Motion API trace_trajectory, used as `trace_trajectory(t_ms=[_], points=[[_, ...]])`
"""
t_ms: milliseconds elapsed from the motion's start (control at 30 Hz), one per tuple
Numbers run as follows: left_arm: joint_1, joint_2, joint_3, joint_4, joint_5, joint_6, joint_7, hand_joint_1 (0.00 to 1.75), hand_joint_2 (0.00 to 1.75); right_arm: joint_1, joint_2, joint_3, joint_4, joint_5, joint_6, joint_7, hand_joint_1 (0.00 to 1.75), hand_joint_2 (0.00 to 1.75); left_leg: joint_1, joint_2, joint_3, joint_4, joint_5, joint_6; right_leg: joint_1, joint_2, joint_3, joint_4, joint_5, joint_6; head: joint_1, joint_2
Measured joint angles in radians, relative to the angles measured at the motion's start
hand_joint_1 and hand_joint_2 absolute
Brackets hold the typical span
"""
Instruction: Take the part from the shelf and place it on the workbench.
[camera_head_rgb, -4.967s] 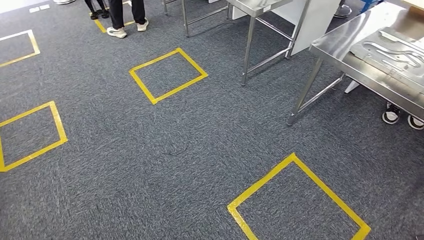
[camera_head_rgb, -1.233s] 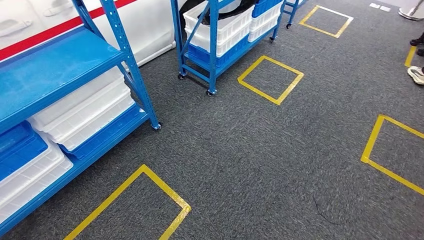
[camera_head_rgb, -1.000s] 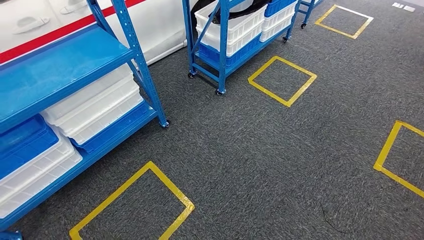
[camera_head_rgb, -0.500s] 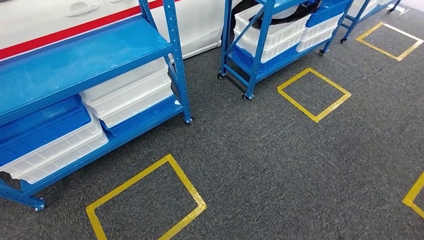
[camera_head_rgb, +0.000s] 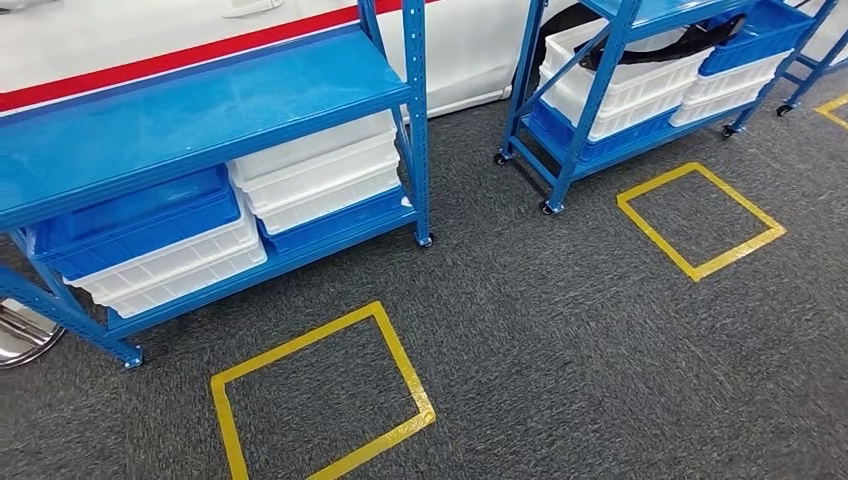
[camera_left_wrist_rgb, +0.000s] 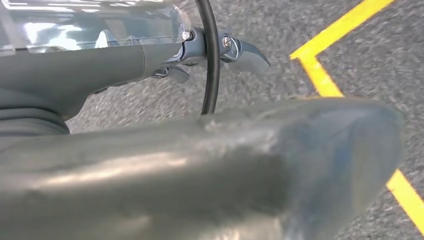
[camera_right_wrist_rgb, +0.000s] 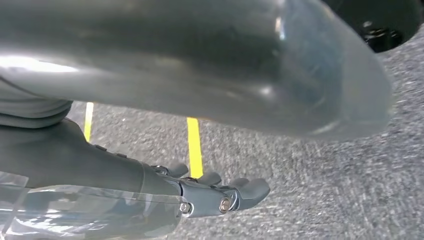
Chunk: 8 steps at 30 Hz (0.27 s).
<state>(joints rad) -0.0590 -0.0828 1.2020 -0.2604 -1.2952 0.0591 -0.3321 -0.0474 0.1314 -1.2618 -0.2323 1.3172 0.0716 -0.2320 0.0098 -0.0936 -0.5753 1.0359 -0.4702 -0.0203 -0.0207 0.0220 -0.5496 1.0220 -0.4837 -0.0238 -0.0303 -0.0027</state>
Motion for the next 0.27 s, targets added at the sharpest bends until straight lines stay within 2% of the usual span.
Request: trace_trajectory(t_ms=[67, 100, 133, 167, 200, 267], points=[[-0.002, -0.002, 0.000, 0.000, -0.001, 0.000, 0.001, 0.00, 0.00, 0.004, 0.001, 0.001, 0.000, 0.002, 0.000, 0.001, 0.00, 0.00, 0.000, 0.061, -0.047, 0.102, -0.060, -0.008, 0.002, -0.027, 0.002, -0.004, 0.001, -0.010, 0.000, 0.000], [-0.004, -0.002, 0.000, 0.000, -0.001, 0.000, 0.001, 0.00, 0.00, 0.006, 0.001, 0.001, 0.000, 0.003, 0.000, 0.002, 0.00, 0.00, 0.002, 0.077, -0.080, 0.171, -0.094, -0.012, 0.004, -0.041, 0.001, -0.004, 0.000, -0.013, 0.000, 0.000], [-0.005, -0.002, 0.000, 0.000, -0.001, 0.000, 0.001, 0.00, 0.00, 0.008, 0.000, 0.001, 0.000, 0.004, 0.000, 0.002, 0.00, 0.00, 0.003, 0.084, -0.107, 0.230, -0.119, -0.014, 0.006, -0.054, 0.001, -0.003, -0.002, -0.014, 0.000, 0.000], [-0.005, -0.002, 0.000, 0.000, -0.001, 0.000, 0.001, 0.00, 0.00, 0.009, 0.000, 0.001, 0.000, 0.005, 0.000, 0.002, 0.00, 0.00, 0.003, 0.087, -0.125, 0.268, -0.130, -0.016, 0.007, -0.065, 0.001, -0.002, -0.003, -0.015, 0.000, 0.000], [-0.003, -0.002, 0.000, 0.000, -0.001, 0.000, 0.001, 0.00, 0.00, 0.009, 0.000, 0.001, 0.000, 0.007, 0.000, 0.003, 0.00, 0.00, 0.004, 0.088, -0.128, 0.276, -0.125, -0.017, 0.008, -0.074, 0.001, -0.002, -0.004, -0.015, 0.000, 0.000], [0.000, -0.003, 0.000, 0.000, -0.001, -0.001, 0.001, 0.00, 0.00, 0.008, 0.000, 0.002, 0.000, 0.008, 0.000, 0.004, 0.00, 0.00, 0.004, 0.090, -0.106, 0.238, -0.095, -0.015, 0.008, -0.088, 0.003, -0.001, -0.006, -0.014, 0.000, 0.000]])
